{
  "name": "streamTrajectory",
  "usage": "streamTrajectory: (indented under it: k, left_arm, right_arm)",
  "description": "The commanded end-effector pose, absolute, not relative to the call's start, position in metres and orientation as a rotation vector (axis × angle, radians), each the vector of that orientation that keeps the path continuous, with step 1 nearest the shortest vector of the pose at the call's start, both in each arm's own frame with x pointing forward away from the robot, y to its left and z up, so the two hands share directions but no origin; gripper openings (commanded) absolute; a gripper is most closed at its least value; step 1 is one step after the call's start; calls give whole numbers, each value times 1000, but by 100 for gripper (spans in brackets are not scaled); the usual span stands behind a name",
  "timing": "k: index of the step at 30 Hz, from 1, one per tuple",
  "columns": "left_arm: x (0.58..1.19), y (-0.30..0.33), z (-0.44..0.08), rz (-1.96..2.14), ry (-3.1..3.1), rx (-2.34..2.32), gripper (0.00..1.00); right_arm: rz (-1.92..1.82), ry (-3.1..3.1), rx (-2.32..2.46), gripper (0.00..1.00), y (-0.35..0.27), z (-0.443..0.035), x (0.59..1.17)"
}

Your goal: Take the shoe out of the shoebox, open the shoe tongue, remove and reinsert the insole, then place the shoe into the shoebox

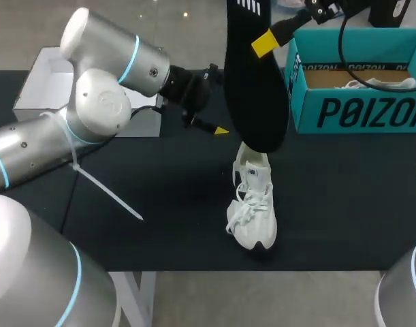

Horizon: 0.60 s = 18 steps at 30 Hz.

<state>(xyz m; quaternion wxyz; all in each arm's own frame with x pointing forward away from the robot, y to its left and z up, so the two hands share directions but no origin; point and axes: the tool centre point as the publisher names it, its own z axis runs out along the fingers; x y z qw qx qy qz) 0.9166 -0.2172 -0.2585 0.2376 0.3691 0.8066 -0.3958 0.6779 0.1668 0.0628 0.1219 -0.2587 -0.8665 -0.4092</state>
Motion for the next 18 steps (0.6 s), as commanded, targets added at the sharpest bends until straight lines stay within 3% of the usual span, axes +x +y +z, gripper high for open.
streamTrajectory:
  k: [1,18]
  left_arm:
    - [914,-225,-256,-1127,1990,841,100]
    - [914,-245,-237,-1269,1618,1067,100]
  right_arm:
    - [-1189,-2530,-757,0,168,63,679]
    - [-1189,-2530,-757,0,168,63,679]
